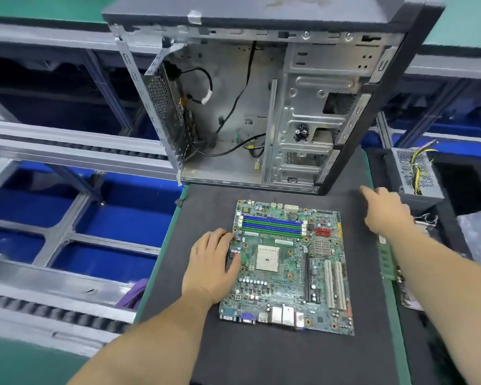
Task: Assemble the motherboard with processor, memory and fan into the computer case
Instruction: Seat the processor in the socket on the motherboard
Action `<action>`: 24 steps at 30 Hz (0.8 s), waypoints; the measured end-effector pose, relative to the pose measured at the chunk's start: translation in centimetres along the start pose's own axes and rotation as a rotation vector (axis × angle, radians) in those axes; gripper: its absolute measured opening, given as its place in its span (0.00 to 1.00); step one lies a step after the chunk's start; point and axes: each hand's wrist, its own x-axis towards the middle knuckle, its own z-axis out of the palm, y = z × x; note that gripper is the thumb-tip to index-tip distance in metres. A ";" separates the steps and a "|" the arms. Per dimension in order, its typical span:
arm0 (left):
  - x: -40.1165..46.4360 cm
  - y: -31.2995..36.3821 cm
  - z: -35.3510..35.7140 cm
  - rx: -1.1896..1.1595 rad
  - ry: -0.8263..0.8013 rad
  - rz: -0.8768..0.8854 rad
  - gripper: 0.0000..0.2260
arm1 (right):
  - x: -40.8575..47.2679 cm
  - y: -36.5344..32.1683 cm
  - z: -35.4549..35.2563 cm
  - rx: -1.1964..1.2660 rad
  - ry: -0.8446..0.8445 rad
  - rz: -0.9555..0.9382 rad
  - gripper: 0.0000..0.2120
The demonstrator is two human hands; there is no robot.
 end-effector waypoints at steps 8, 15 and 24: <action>0.1 -0.4 0.6 -0.020 0.008 0.002 0.24 | 3.1 1.9 -0.1 -0.081 -0.012 -0.105 0.31; 0.0 -0.5 0.5 -0.024 -0.002 0.002 0.25 | 1.2 1.7 -0.6 -0.063 0.129 0.062 0.18; 0.0 -0.4 0.0 -0.182 0.055 0.022 0.23 | -8.6 -7.5 -1.2 1.173 0.426 0.096 0.06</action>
